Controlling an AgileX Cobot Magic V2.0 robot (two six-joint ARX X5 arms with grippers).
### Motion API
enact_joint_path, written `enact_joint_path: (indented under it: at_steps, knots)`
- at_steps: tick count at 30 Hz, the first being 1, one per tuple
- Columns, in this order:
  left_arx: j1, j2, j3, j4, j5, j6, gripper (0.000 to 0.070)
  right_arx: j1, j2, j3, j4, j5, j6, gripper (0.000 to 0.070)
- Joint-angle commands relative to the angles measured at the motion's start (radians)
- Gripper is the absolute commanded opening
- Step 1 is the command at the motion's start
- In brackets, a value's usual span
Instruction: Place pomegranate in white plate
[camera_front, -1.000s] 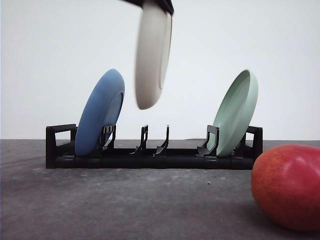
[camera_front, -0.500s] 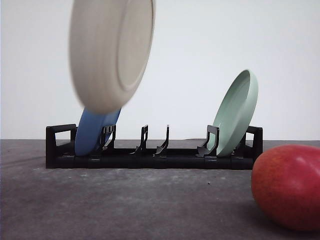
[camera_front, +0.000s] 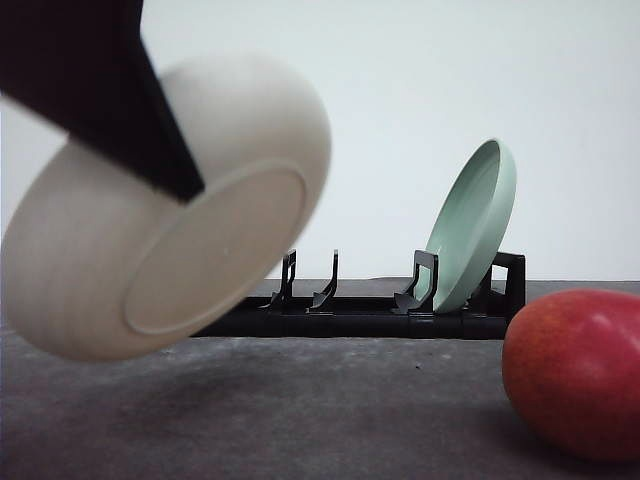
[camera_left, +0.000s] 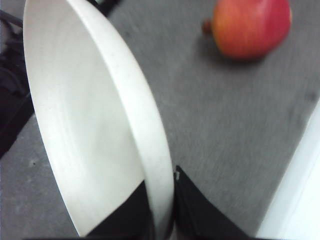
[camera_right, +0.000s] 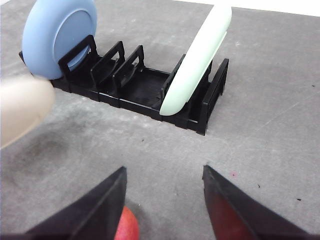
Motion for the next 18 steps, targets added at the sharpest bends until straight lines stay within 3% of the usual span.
enact_joint_path:
  at_steps: [1, 7, 14, 15, 18]
  knots:
    - [-0.014, 0.042, 0.009, 0.018, -0.005, 0.131, 0.0011, 0.004, 0.002, 0.017, 0.011, 0.001, -0.008, 0.0308]
    - [-0.014, 0.193, 0.01, 0.058, -0.027, 0.303, 0.0011, 0.004, 0.002, 0.017, 0.011, 0.001, -0.008, 0.0308]
    - [-0.014, 0.343, 0.012, 0.059, -0.113, 0.391, 0.004, 0.004, 0.002, 0.017, 0.011, 0.001, -0.008, 0.0308]
    - [-0.014, 0.356, 0.012, 0.059, -0.113, 0.393, 0.0055, 0.004, 0.002, 0.017, 0.011, 0.001, -0.008, 0.0308]
    - [-0.015, 0.371, 0.013, 0.062, -0.111, 0.393, 0.0203, 0.004, 0.002, 0.017, 0.011, 0.001, -0.008, 0.0308]
